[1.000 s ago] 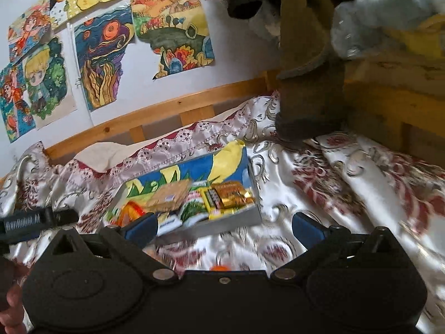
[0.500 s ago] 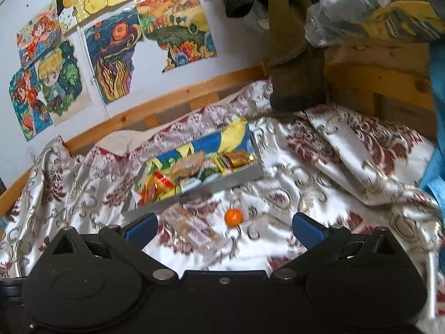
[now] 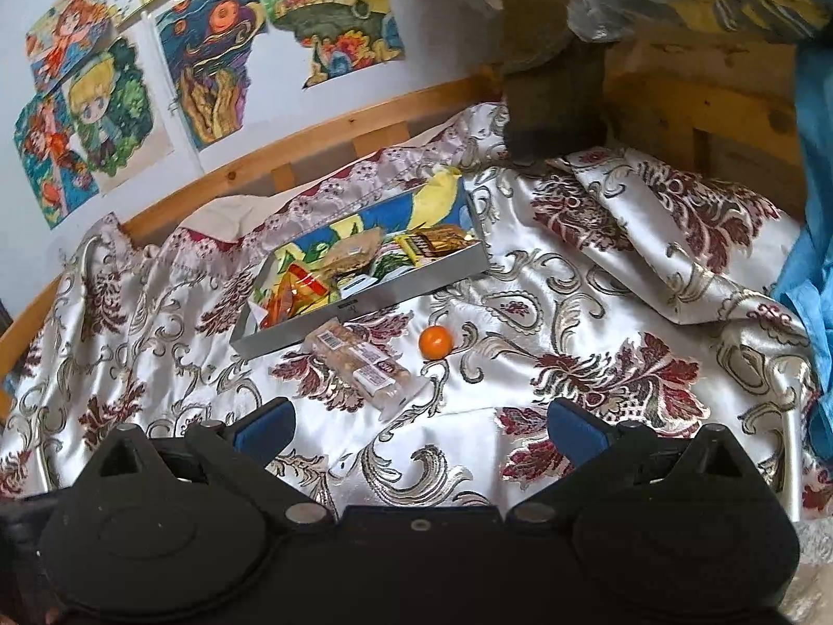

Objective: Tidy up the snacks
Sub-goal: 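Move the left tool to the nut bar while the right tool approaches the orange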

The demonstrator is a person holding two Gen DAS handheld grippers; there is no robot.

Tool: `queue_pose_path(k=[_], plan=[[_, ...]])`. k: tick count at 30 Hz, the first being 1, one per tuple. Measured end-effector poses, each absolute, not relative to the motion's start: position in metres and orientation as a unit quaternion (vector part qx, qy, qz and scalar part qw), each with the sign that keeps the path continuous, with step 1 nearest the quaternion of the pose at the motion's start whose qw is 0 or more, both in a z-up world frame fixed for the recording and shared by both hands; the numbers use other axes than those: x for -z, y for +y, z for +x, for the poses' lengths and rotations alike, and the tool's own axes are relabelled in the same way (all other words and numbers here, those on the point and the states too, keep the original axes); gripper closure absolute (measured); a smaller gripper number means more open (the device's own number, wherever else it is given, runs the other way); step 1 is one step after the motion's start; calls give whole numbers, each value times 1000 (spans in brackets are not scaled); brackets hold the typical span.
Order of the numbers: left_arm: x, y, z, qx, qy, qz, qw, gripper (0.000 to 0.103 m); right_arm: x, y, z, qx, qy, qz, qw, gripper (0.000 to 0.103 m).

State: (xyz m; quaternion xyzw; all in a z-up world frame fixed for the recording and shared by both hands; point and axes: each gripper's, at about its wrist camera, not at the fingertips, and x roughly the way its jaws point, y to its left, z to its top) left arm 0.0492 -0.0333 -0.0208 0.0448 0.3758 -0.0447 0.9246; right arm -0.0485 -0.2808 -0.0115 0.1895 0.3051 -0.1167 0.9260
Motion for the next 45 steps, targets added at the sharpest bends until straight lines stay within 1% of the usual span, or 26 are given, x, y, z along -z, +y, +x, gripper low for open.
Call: queue_pose_path(k=[10,21,33,37,45], plan=[[13,-29,58,45,376,19,925,0,13,-273,-34,90,320,160,929,1],[14,-31,73,36,377,7,926,0,10,-272,-11,65,316,136,937,1],[22,-35,90,43,388,-6,921,0,6,-294,19,61,302,127,943,1],[27,-41,98,48,390,-8,920,0,9,-309,32,49,305,158,938,1],[37,-60,130,75,400,-12,913,0,18,-337,65,69,291,125,946,1]])
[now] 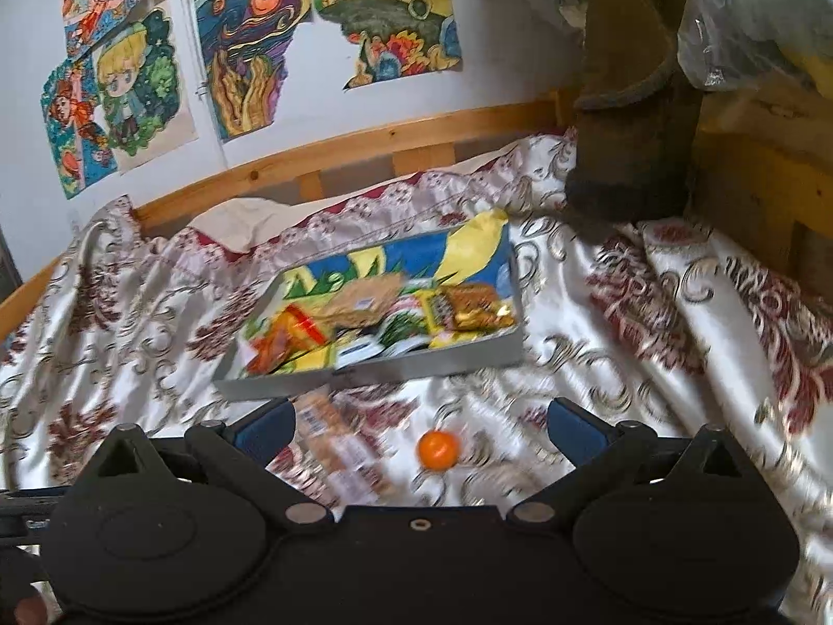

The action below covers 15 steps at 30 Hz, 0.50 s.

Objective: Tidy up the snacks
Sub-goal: 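Move the left tool to the nut bar while the right tool approaches the orange, then grasp the nut bar with the left tool while the right tool grasps the orange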

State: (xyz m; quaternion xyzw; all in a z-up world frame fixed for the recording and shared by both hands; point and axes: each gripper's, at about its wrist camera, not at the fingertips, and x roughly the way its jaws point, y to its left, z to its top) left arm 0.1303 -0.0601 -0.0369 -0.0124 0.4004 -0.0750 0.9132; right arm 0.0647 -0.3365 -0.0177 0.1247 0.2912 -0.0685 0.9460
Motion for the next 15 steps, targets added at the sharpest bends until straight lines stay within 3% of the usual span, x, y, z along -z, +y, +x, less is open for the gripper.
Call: queue_pose_path(k=[15], plan=[[66,-110,186,133,382,10,914,0,47,-357,113,108,308,60,943,1]])
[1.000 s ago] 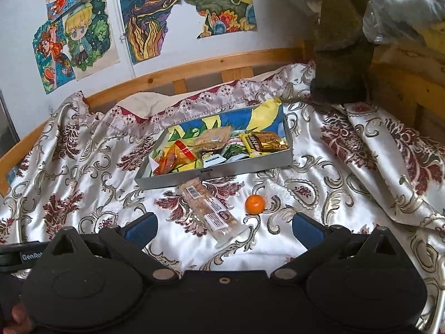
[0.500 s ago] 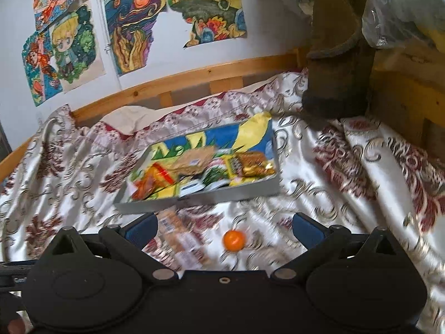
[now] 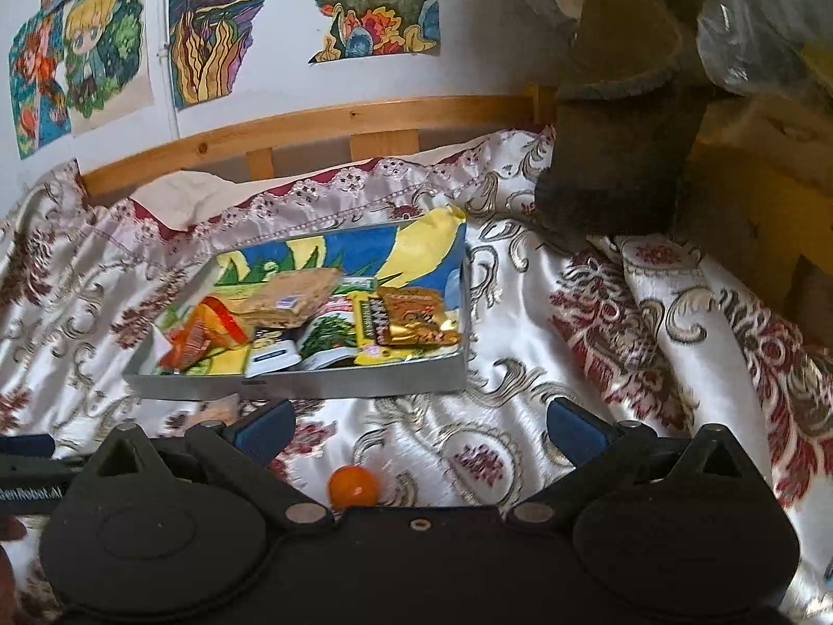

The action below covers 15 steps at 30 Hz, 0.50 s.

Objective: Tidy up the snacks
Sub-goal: 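Grasp the nut bar with the left tool while the right tool grasps the orange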

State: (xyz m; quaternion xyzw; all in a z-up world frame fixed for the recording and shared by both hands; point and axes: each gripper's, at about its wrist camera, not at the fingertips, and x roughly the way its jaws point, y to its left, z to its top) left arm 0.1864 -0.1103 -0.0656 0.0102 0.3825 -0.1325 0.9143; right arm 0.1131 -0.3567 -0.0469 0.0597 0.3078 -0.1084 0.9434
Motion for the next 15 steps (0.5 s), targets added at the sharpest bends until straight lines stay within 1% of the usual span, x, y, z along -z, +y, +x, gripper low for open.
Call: queue_pose_path(k=[4,7,12,15], plan=[[76,-120,200,158,396,7,904,0,58,-364,124,105,327,39,938,1],[85,-127,208,180,407,6,896,0,70,-372,131,93,353,45,930,1],[100,-136,222,202,440,-14,875,0,89,-381,140,88,396,87,910,8],[105,-136,231,211,460,-43,861,0,97,-374,145,76,412,70,905,12]])
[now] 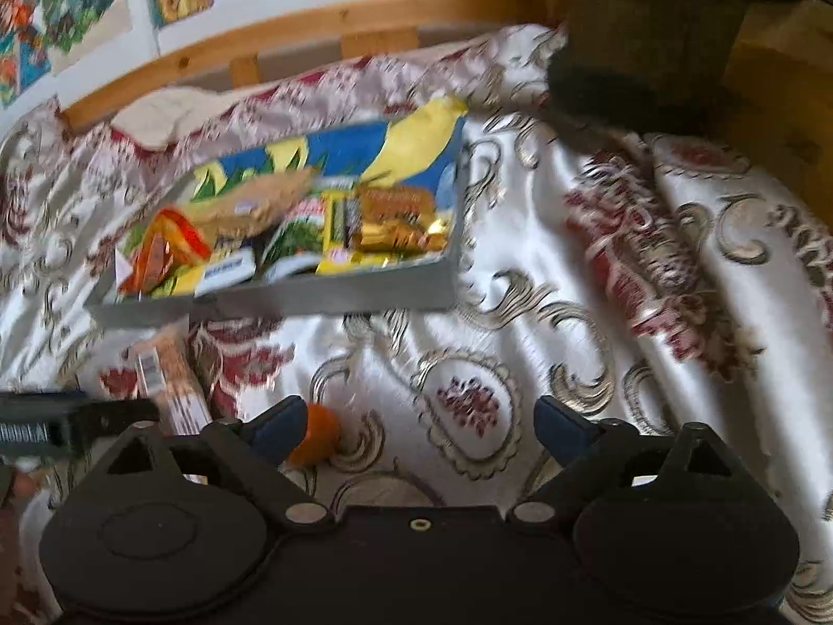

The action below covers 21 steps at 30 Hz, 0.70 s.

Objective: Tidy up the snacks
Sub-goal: 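Grasp the nut bar with the left tool while the right tool grasps the orange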

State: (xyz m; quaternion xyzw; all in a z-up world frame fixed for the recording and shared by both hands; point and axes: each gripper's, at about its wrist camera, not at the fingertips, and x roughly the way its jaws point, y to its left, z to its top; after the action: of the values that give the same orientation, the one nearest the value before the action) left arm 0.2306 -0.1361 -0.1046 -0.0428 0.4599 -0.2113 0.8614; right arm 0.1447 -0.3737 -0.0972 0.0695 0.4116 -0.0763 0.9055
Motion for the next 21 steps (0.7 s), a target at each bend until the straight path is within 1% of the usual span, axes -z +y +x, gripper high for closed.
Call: queue_pose_path(k=[4,6,9,10,11,12,14,15,16,17,21], plan=[[106,-134,236,221,468,-75,852,0,104,-363,148,55,422,44,904,15],[107,-134,237,223,470,-84,850,1,105,-357,149,43,425,31,904,18],[109,-136,239,232,477,-99,842,1,106,-346,150,19,426,4,905,24],[109,-136,239,238,478,-106,839,2,106,-342,151,11,425,-5,905,29],[109,-136,240,244,479,-112,836,4,107,-339,151,5,425,-12,905,33],[109,-137,241,251,482,-118,831,5,108,-336,151,2,426,-19,904,35],[109,-139,242,256,488,-120,826,11,110,-330,152,-3,429,-29,903,42],[110,-140,243,257,491,-119,824,12,112,-329,153,-5,430,-33,902,44],[110,-141,243,259,492,-118,823,15,113,-327,153,-6,431,-36,902,46],[111,-143,243,259,493,-116,822,19,115,-324,154,-8,432,-39,901,47],[115,-150,244,251,501,-93,823,27,123,-314,158,-13,435,-53,899,47]])
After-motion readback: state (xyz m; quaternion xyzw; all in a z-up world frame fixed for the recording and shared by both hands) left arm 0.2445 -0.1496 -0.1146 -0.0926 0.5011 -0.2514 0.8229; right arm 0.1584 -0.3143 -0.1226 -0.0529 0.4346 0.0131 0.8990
